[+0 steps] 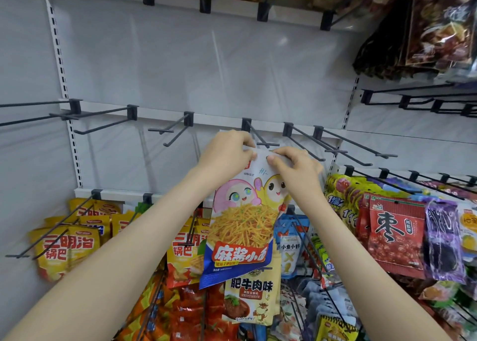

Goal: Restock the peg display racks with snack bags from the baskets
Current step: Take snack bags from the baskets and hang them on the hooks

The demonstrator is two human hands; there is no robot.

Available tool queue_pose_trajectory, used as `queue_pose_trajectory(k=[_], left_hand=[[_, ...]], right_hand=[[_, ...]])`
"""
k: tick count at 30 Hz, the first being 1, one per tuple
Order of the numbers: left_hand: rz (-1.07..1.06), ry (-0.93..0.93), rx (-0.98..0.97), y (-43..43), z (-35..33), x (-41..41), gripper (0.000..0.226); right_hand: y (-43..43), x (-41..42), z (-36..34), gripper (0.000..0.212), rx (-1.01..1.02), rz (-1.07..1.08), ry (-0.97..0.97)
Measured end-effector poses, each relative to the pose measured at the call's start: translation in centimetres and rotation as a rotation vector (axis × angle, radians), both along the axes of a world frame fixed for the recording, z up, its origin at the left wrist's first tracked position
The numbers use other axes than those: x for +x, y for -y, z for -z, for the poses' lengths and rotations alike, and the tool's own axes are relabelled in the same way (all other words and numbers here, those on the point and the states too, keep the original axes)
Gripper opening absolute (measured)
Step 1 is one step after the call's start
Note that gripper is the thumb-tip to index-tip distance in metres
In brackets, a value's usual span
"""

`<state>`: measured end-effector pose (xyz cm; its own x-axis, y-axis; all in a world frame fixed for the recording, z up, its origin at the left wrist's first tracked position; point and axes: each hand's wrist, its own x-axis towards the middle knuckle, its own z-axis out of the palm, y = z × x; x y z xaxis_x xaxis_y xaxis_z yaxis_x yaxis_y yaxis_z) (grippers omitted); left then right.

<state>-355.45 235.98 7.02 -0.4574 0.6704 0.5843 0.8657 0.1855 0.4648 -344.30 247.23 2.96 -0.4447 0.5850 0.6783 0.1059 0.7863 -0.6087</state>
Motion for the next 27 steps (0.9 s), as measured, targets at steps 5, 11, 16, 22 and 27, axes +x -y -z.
queue_pose_trajectory(k=[5, 11, 16, 22, 27], left_hand=[[-0.005, 0.027, 0.032, -1.4, 0.9, -1.0, 0.009], [-0.012, 0.046, 0.081, -2.5, 1.9, -2.5, 0.007], [-0.088, -0.007, 0.062, -3.7, 2.1, -3.8, 0.016], [-0.291, -0.431, 0.209, -5.7, 5.8, -4.8, 0.039], [-0.114, -0.622, 0.058, -6.1, 9.6, -5.8, 0.070]], right_hand=[[-1.2, -1.6, 0.1, 0.010, 0.024, 0.022, -0.035], [-1.8, -2.9, 0.5, 0.014, 0.004, 0.036, -0.034], [-2.8, -3.6, 0.5, 0.017, 0.078, 0.125, 0.019], [-4.7, -6.4, 0.9, 0.013, 0.233, 0.360, 0.077], [-4.8, -7.7, 3.3, 0.025, 0.552, 0.588, -0.053]])
